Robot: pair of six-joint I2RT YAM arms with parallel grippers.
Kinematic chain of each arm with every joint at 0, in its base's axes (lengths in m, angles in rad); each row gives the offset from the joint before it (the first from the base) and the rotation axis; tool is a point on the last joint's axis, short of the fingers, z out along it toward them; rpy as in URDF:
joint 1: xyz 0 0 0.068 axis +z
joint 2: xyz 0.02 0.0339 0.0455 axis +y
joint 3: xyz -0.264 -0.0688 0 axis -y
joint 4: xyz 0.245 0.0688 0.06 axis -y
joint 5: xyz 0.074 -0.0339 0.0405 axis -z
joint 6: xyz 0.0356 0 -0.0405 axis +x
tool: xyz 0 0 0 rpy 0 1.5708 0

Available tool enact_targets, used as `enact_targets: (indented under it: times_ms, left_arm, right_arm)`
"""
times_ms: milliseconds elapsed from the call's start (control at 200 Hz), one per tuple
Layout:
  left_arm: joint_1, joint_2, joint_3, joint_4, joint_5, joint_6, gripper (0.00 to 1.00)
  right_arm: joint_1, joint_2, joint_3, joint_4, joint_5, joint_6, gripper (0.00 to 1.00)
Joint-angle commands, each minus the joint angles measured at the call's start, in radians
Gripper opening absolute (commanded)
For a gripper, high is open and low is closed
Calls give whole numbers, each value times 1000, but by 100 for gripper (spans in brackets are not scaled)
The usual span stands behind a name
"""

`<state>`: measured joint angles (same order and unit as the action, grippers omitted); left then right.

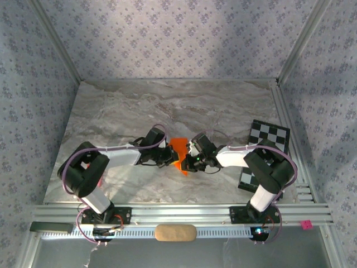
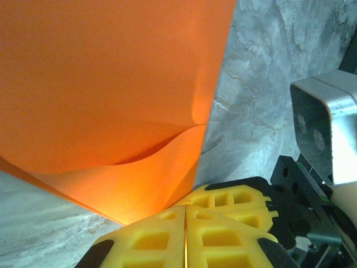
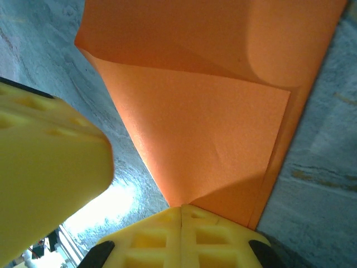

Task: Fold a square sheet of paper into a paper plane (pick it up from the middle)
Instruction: Third fold the triangle at the center of the table.

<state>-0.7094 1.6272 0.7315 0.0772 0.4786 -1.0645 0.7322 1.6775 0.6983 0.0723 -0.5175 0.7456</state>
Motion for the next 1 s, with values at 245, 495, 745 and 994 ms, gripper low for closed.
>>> enact_targets:
  times_ms: [245,495,745,994]
  left_arm:
    - [-25,76,47,-13,-27,-6,7]
    - [27,100,13,-75,-75,37,4]
    - [104,90,-46,-20,-43,68,4]
    - [165,70,-76,-12,-30,103,4]
  right_arm:
    - [-2,18,-35,-72,41,14,2]
    - [-2,18,-47,-72,43,14,0]
    - [-3,23,-58,-72,49,19,0]
    - [-3,35,-62,-63,44,23,0]
